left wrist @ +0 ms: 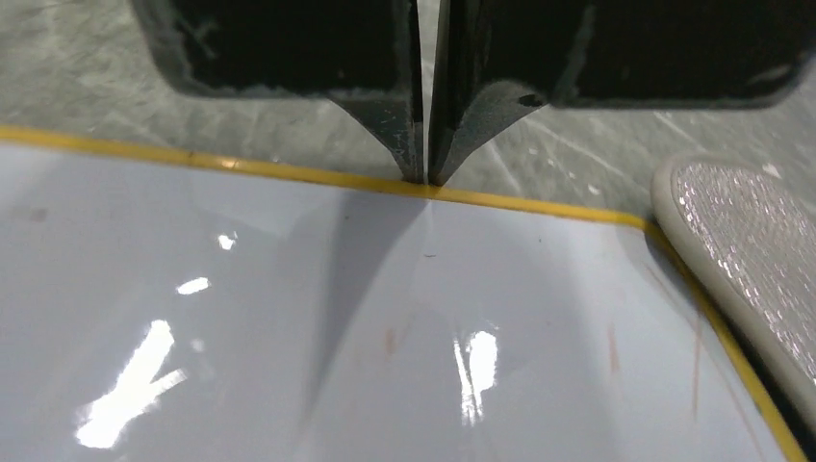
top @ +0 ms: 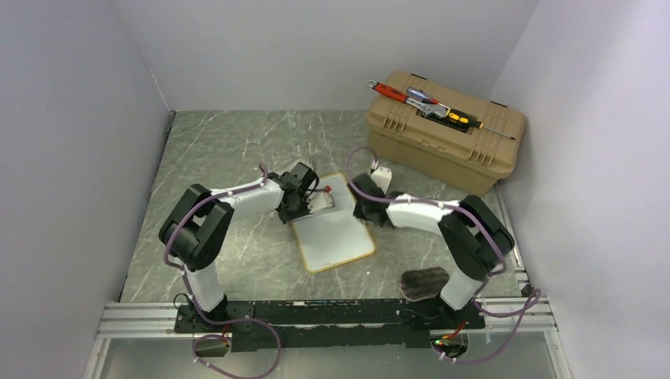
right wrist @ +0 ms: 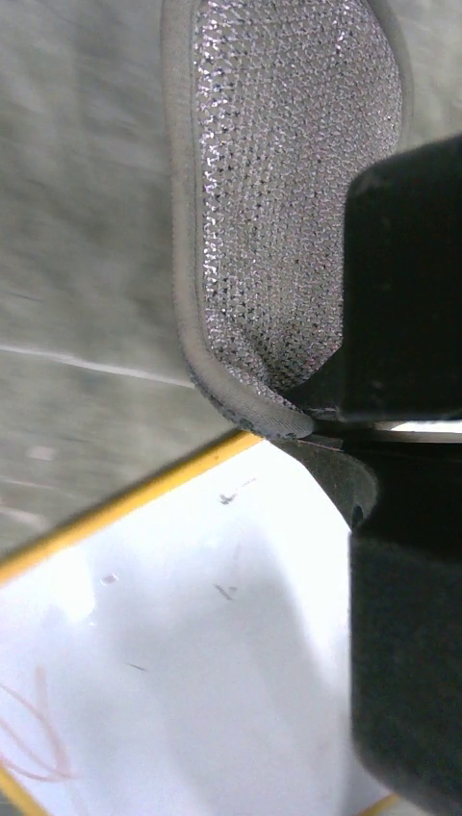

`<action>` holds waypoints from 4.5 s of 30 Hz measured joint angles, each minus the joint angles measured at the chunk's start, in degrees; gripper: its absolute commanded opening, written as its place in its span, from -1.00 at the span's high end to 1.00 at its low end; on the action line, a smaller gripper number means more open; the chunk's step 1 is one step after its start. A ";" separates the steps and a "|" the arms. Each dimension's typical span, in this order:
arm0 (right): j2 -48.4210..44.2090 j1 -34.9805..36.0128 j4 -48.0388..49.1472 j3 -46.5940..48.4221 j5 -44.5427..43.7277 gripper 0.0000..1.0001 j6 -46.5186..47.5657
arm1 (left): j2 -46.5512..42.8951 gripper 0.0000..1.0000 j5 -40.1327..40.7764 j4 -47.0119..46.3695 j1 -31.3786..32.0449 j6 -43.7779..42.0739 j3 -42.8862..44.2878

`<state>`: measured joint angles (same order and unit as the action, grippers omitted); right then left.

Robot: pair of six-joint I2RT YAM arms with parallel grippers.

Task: Erase the whiteboard
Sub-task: Adjust the whiteboard at the center of the board, then erase the whiteboard at the center of the board.

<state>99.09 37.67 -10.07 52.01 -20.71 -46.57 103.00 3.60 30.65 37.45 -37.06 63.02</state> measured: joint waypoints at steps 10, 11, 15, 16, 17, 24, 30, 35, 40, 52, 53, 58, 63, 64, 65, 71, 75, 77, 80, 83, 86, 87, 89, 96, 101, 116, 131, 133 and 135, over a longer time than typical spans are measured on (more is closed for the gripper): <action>-14.12 17.16 -8.41 -10.51 6.60 1.00 -14.62 | -4.35 0.64 -9.97 9.62 -7.21 -0.17 -1.79; -14.62 17.03 -10.01 -10.45 8.20 1.00 -14.51 | -4.74 0.61 -13.18 11.54 -8.83 0.04 -1.11; -15.02 10.93 -17.49 -8.33 13.31 1.00 -11.54 | -4.81 0.54 -22.56 18.01 -15.93 1.77 5.75; -15.02 8.79 -18.78 -7.39 14.12 1.00 -10.34 | -4.72 0.53 -24.57 19.04 -17.55 2.38 7.93; -15.02 6.12 -19.93 -6.01 15.69 1.00 -8.76 | -4.42 0.51 -26.58 20.13 -19.26 3.32 10.29; -11.91 -5.49 -18.05 1.46 28.33 1.00 -1.84 | 2.69 0.51 -34.45 21.59 -21.33 7.52 14.25; -3.41 -10.54 -12.94 4.09 36.79 1.00 -0.55 | 10.25 0.48 -35.60 20.50 -20.96 10.69 12.48; 3.41 -12.13 -9.03 7.85 39.95 1.00 -0.57 | 10.34 0.47 -35.67 20.04 -20.68 12.37 11.91; 4.44 -13.49 -5.60 8.39 41.79 1.00 -0.92 | 9.38 0.50 -34.25 18.23 -20.20 13.35 10.58; 7.08 -13.81 -4.20 10.49 41.29 1.00 1.60 | 8.26 0.60 -27.67 16.59 -14.84 14.51 10.36; 7.10 -13.64 -4.13 10.38 40.98 1.00 1.66 | 8.31 0.61 -27.50 16.65 -14.75 14.53 10.43; 7.32 -12.59 -1.70 8.31 39.95 1.00 1.92 | 8.46 0.65 -27.19 16.81 -14.69 15.28 10.62; 5.51 -11.08 0.83 6.01 36.65 1.00 1.97 | 8.52 0.80 -27.17 16.90 -14.69 15.72 10.75; 4.85 -10.60 1.68 5.18 35.69 1.00 1.99 | 8.59 0.85 -27.17 17.00 -14.69 15.85 10.82; 4.28 -10.25 2.32 4.44 34.91 1.00 1.99 | 8.59 0.89 -27.17 17.03 -14.69 15.85 10.86; 2.84 -8.85 6.47 1.33 32.13 1.00 1.49 | 8.61 0.95 -27.17 17.05 -14.69 15.82 10.86; 6.01 -6.21 9.42 3.61 31.95 1.00 -0.61 | 8.61 0.95 -27.17 17.05 -14.69 15.78 10.86; 9.51 -3.98 9.97 7.93 32.00 1.00 -1.64 | 8.61 0.95 -27.17 17.07 -14.69 15.78 10.86; 15.37 -0.48 10.23 15.43 32.09 1.00 -3.17 | 8.59 0.95 -27.15 17.07 -14.69 15.76 10.86; 16.33 0.72 11.19 16.22 30.99 1.00 -4.11 | 8.48 0.95 -27.15 16.98 -14.69 15.76 10.75; 12.96 -0.04 14.78 9.92 30.42 1.00 -5.14 | 8.07 0.95 -27.15 16.35 -14.69 15.67 10.16; 11.02 -0.57 15.43 7.34 30.38 1.00 -5.33 | 7.93 0.95 -27.15 16.26 -14.69 15.61 10.03; 5.31 -2.54 16.00 -0.09 30.14 1.00 -5.33 | 7.82 0.95 -27.17 15.96 -14.69 15.56 9.79; -1.46 -4.44 15.78 -8.07 27.47 1.00 -5.97 | 7.23 0.95 -27.21 15.21 -14.69 15.47 9.09; 9.94 -0.50 12.98 6.88 27.52 1.00 -6.71 | 7.21 0.95 -27.21 15.21 -14.67 15.30 9.09; 4.00 -5.60 21.90 -5.25 30.91 1.00 -12.15 | 5.99 0.95 -27.26 13.64 -14.67 15.02 7.56; 17.31 3.32 22.88 10.73 24.70 1.00 -16.87 | 5.60 0.94 -28.65 13.16 -15.41 13.81 6.86; 12.46 2.27 25.00 3.43 24.28 1.00 -18.23 | 5.55 0.95 -29.24 12.94 -15.76 13.79 6.69; 7.91 1.11 25.79 -2.10 23.47 1.00 -19.15 | 5.57 0.95 -29.83 12.83 -16.09 13.77 6.56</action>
<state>107.00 38.79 15.73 49.91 2.76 -65.71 108.57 -26.24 43.48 21.37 -23.29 69.58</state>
